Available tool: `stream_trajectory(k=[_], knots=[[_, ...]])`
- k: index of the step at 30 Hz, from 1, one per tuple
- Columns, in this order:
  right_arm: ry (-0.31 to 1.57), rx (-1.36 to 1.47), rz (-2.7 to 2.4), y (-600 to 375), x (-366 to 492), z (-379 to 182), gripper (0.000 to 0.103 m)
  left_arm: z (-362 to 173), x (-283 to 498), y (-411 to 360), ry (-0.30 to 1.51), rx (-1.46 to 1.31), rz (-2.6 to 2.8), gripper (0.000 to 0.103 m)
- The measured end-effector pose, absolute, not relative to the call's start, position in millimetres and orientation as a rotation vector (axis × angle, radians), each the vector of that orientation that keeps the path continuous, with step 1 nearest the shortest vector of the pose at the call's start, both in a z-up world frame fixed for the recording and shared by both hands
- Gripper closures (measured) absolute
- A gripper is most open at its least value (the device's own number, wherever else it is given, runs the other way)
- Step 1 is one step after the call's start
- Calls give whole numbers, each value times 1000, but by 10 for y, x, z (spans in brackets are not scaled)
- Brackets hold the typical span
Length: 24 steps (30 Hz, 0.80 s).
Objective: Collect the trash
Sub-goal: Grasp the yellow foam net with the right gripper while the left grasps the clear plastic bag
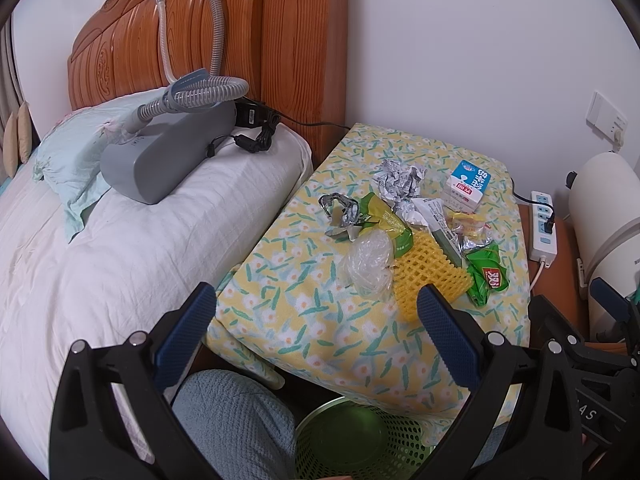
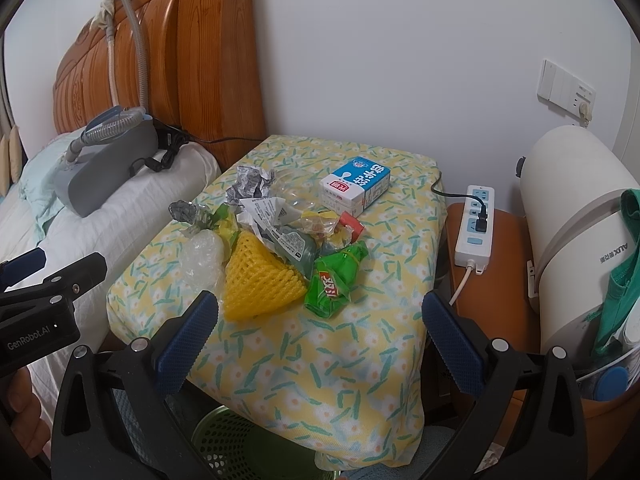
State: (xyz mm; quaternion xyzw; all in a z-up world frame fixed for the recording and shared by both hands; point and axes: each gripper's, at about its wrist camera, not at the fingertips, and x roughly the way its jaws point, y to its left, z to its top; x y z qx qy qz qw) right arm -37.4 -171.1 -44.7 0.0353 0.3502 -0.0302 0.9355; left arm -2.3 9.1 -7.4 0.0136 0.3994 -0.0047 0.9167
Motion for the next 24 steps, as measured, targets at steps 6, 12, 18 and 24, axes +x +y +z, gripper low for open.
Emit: stream_trajectory(k=[6,12,18,24], knots=[[724,70,-69,-1742,-360,-500,2,-141,-17,109,831,37,-3,7],[775,84,-71,-1878,-288,-754,2,-410,21,191,890,20,-33,7],[823,91,-59,-1940,-213,-978,2,-703,75,216,919,28,-66,7],[815,88,26,-1819,-112,-974,2,-841,128,230,934,32,-105,7]])
